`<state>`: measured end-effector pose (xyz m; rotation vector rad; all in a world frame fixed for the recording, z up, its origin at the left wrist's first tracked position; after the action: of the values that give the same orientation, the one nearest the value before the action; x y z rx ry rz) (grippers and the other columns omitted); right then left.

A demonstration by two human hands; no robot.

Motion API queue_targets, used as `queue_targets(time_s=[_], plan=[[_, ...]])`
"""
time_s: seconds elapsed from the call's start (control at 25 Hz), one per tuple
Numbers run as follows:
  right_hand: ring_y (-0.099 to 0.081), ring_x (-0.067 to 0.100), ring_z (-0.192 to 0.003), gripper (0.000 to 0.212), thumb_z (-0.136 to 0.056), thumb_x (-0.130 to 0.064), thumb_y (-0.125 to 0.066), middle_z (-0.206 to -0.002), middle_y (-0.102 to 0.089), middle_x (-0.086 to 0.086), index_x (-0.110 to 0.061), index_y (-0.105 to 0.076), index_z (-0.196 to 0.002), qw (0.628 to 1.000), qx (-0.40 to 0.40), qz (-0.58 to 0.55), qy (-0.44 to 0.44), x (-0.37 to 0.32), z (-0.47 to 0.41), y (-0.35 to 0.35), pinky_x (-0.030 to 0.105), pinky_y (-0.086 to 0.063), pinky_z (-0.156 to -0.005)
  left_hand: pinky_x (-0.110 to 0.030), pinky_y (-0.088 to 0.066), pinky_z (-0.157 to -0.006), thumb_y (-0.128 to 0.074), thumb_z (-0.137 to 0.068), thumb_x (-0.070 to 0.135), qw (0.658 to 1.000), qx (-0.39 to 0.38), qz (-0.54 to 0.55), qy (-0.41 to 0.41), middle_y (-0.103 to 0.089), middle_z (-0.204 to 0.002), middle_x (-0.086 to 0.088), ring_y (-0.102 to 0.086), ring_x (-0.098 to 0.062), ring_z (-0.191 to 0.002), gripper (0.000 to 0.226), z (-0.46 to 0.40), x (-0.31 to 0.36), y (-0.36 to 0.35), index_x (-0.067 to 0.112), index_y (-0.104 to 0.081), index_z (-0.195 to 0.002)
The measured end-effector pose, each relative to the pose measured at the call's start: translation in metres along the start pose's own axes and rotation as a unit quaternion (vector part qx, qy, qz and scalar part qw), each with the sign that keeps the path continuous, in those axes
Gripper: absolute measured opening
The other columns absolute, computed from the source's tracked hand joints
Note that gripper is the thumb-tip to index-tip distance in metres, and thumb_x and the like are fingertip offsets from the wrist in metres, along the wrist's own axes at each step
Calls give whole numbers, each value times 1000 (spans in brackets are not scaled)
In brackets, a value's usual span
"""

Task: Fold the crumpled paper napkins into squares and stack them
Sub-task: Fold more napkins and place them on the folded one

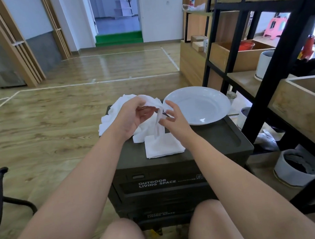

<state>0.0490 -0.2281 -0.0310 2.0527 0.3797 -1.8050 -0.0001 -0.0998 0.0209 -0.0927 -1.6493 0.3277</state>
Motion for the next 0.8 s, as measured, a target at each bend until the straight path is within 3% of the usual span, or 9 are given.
queue_targets(time_s=[0.08,0.16,0.24,0.36,0.44,0.52,0.6,0.72,0.8], plan=[[-51,6,-110,33,-90,-27,-62,-121,-52,-15,-43,-50,-116,999,-3,19,27,-5,3,3,14,-44,-77,-27,-57,-70,-47,-82,11,997,-12,70,7,-70,-71,-6,-69,-19,-69,22,0,-1,2,9,-66,-71],[-58,8,-99,10,-91,-30,-59,-102,-63,-15,-36,-62,-98,1000,24,-1,18,-4,3,11,12,-46,-66,-24,-55,-62,-47,-85,13,996,12,88,4,-66,-64,-1,-64,-17,-63,29,0,-7,14,13,-66,-64],[-59,9,-93,9,-92,-31,-56,-94,-65,-10,-29,-65,-94,998,60,-14,-3,1,3,20,17,-45,-68,-22,-53,-56,-47,-92,19,995,68,68,5,-64,-63,4,-58,-15,-63,31,2,-25,27,17,-65,-68],[-55,2,-92,10,-92,-32,-53,-97,-63,-14,-33,-63,-97,995,91,-20,-26,12,6,20,19,-40,-69,-32,-53,-80,-49,-92,49,992,108,35,57,-74,-99,3,-69,-17,-92,36,11,-69,25,21,-68,-105],[-58,5,-89,8,-91,-33,-55,-95,-65,-12,-35,-63,-91,994,103,-29,-24,15,11,17,20,-44,-69,-36,-50,-89,-53,-87,57,994,80,1,77,-73,-109,2,-68,-16,-102,42,17,-86,15,25,-67,-110],[-62,9,-88,8,-91,-34,-57,-95,-67,-8,-31,-64,-92,991,130,-39,-19,12,13,19,21,-48,-68,-37,-51,-90,-64,-82,51,991,88,-76,64,-72,-110,4,-66,-17,-104,38,21,-86,16,26,-65,-111],[-60,7,-85,7,-92,-32,-55,-96,-64,-10,-29,-62,-94,986,159,-37,-24,11,16,26,18,-44,-63,-32,-54,-82,-70,-82,35,986,111,-122,31,-74,-103,7,-68,-15,-99,26,22,-77,21,27,-66,-106],[-58,5,-83,8,-92,-27,-55,-93,-62,-13,-32,-61,-92,986,162,-34,-32,11,25,32,18,-44,-63,-22,-54,-68,-66,-86,12,985,109,-132,-16,-76,-91,7,-72,-13,-88,17,31,-65,24,27,-71,-93],[-60,5,-83,9,-91,-26,-55,-93,-64,-12,-28,-62,-96,989,144,-27,-23,7,32,31,17,-46,-63,-20,-54,-66,-64,-87,10,982,114,-148,-35,-76,-88,7,-72,-13,-87,19,43,-59,23,28,-72,-89]])
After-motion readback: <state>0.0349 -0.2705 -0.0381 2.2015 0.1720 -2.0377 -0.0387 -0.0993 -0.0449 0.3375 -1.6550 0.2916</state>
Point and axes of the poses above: each hand's wrist, its own z-axis away from the middle knuckle, its own y-axis out of the back of the hand, x = y × z, the point moved 7 cm from there along -z, towards the middle knuckle
